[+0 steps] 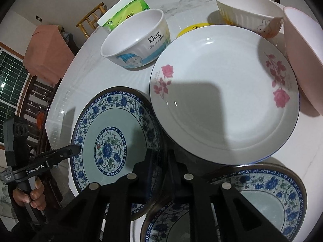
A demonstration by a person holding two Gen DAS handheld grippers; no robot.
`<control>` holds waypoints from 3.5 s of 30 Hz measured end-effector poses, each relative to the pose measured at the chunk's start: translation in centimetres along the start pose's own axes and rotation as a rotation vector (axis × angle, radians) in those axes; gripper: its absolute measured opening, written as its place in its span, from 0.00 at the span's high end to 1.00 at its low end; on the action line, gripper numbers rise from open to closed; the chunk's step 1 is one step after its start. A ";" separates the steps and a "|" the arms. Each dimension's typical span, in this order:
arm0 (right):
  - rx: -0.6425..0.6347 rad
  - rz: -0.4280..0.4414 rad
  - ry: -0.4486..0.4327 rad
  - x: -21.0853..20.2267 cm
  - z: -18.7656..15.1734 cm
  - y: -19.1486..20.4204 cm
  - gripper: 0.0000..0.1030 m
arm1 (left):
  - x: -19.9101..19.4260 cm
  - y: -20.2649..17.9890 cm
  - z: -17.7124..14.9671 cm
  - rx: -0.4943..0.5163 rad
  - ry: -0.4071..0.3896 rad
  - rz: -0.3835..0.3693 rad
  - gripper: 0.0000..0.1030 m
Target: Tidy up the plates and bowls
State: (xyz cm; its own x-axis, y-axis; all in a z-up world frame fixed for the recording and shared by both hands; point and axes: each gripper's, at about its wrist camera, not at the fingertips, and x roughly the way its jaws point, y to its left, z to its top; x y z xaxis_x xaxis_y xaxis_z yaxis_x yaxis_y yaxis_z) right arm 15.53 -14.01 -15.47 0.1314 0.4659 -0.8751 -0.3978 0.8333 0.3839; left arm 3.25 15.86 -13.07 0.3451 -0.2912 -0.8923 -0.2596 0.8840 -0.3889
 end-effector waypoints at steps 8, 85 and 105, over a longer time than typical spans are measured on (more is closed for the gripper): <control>0.013 0.004 -0.028 -0.2 -0.6 1.8 0.87 | -1.0 0.2 0.1 0.027 -0.026 0.038 0.88; -0.060 -0.129 -0.206 -2.2 -4.6 8.3 0.84 | -6.3 -1.0 -1.5 0.168 -0.357 0.293 0.54; 0.021 -0.203 -0.309 -11.0 -10.9 0.9 0.85 | -3.7 -12.7 -5.2 0.393 -0.320 0.135 0.45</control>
State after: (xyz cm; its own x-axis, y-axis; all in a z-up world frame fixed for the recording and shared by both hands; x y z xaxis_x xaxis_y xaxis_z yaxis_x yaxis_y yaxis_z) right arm 3.83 -21.61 -8.67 0.4745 0.3559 -0.8051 -0.3172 0.9223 0.2207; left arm 0.57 3.77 -6.06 0.6065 -0.0934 -0.7896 0.0159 0.9943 -0.1055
